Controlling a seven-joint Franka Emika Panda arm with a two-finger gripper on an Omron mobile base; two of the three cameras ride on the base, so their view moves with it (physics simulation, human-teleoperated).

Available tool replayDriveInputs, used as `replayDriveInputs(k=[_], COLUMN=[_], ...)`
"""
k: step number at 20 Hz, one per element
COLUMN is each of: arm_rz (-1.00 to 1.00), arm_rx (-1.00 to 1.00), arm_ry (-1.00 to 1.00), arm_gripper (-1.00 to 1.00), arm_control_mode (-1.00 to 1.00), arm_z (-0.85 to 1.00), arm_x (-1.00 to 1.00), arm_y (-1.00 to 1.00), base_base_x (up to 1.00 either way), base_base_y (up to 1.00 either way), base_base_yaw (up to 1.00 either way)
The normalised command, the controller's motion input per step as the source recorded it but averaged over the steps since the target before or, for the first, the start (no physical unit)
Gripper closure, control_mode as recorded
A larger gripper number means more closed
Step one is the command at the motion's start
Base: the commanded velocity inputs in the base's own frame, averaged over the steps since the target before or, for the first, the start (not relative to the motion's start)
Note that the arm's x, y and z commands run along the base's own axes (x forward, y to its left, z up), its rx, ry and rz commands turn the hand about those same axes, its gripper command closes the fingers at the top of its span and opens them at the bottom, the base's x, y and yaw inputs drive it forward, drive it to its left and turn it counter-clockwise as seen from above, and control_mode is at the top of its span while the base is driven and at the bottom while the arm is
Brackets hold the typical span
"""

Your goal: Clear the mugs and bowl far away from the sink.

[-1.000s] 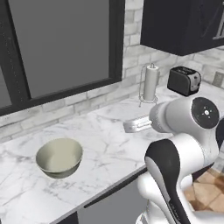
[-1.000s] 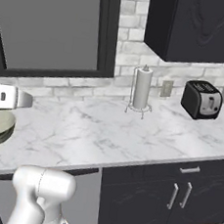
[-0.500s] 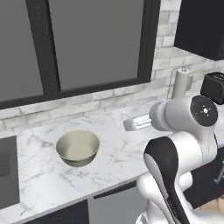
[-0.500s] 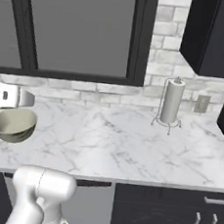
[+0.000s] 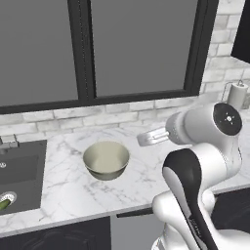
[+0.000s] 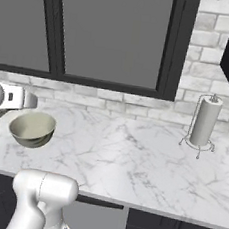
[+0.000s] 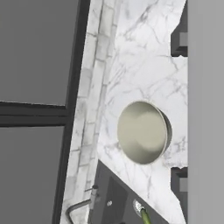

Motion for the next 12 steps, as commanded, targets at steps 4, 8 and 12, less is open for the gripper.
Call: replayDriveInputs(k=[4, 8, 12], arm_rz=[0.08, 0.00, -0.03], arm_rx=[0.07, 0.16, 0.15], arm_ry=[0.23, 0.31, 0.33], arm_gripper=[-1.00, -1.00, -1.00], arm_control_mode=[-1.00, -1.00, -1.00], arm_z=[-0.09, 0.00, 0.00], arm_x=[0.35, 0.34, 0.26], arm_y=[-0.10, -0.06, -0.01], base_base_x=[0.00, 0.00, 0.00], base_base_y=[0.00, 0.00, 0.00], base_base_yaw=[0.00, 0.00, 0.00])
